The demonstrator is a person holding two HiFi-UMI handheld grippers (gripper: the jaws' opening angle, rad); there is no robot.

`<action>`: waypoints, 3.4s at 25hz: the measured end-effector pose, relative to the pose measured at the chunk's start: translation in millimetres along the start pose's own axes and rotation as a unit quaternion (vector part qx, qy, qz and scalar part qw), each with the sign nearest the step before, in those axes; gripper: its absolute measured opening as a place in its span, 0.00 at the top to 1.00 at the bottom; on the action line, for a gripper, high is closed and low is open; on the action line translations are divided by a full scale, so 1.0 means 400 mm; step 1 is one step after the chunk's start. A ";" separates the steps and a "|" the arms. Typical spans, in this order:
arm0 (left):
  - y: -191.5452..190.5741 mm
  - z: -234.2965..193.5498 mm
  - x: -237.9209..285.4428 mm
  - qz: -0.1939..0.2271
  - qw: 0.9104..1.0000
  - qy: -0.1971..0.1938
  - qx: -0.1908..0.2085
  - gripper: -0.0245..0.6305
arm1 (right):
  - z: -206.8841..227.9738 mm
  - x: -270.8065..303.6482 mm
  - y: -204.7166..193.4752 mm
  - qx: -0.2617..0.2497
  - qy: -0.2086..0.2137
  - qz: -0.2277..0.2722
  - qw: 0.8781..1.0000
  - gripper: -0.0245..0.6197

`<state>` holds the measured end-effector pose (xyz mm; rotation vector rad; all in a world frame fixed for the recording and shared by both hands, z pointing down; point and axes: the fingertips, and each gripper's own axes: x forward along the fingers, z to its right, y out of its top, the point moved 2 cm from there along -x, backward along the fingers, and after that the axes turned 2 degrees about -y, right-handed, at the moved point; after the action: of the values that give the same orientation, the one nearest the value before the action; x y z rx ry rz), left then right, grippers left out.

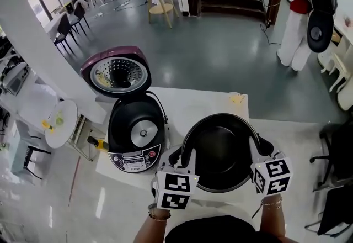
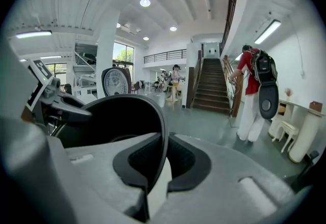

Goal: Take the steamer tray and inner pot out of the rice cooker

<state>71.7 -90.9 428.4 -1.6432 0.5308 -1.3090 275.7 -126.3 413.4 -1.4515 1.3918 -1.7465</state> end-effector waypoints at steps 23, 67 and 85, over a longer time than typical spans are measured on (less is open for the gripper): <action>-0.385 0.088 0.155 -0.143 0.988 -0.020 -0.059 0.84 | -0.018 0.099 -0.379 0.011 0.045 -0.147 0.988 0.92; -0.025 -0.049 -0.150 0.199 0.976 0.083 0.005 0.75 | -0.095 -0.059 -0.025 -0.138 0.046 0.220 0.965 0.90; -0.054 -0.047 -0.180 0.200 0.972 0.122 -0.010 0.96 | -0.066 -0.124 -0.020 -0.068 0.065 0.231 0.968 0.96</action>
<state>25.9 -31.5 409.9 -1.3081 0.9729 -1.2053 269.7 -71.1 401.1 -0.9795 1.7789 -1.4869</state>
